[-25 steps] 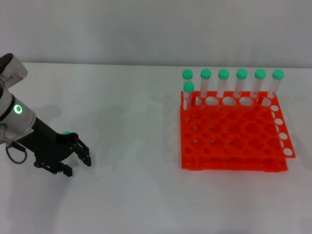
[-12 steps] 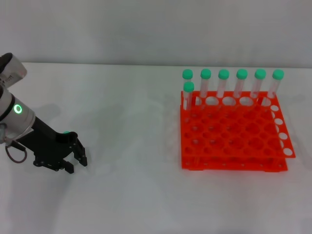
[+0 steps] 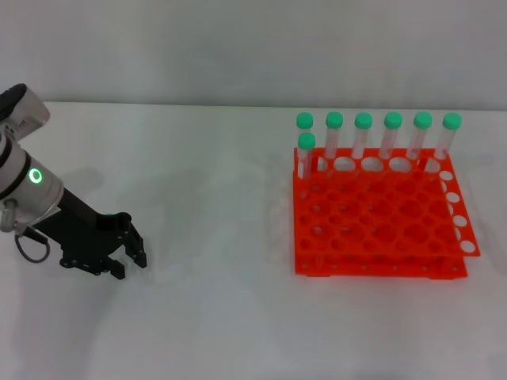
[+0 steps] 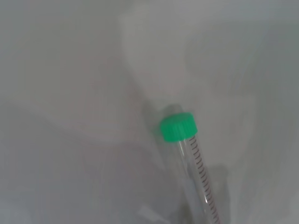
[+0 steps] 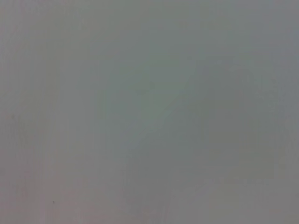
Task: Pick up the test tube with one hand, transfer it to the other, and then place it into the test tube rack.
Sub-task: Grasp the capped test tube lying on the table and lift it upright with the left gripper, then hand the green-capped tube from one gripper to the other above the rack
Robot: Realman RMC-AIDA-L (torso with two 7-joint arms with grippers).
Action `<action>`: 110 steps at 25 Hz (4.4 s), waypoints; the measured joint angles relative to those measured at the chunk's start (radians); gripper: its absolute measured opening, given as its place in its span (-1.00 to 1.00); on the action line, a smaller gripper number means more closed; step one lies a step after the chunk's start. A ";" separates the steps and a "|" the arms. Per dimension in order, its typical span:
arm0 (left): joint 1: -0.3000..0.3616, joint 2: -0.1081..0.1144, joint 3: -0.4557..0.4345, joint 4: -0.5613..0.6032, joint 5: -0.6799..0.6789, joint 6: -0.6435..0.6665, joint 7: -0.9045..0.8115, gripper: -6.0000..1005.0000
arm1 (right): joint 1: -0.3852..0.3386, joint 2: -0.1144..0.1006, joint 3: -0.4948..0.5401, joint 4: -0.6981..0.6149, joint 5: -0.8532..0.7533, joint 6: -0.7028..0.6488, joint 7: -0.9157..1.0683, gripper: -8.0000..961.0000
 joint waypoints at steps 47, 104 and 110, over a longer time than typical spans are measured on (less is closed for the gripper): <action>-0.014 0.034 0.000 -0.103 -0.121 0.002 0.296 -0.59 | -0.003 0.000 -0.004 -0.007 -0.002 0.037 0.004 0.73; -0.149 -0.206 0.002 -0.215 -0.320 0.361 1.612 -0.60 | 0.223 0.014 -0.570 -0.145 -0.276 -0.011 0.745 0.72; -0.153 -0.206 0.002 -0.196 -0.317 0.342 1.611 -0.60 | 0.231 0.015 -0.570 -0.141 -0.276 0.000 0.743 0.72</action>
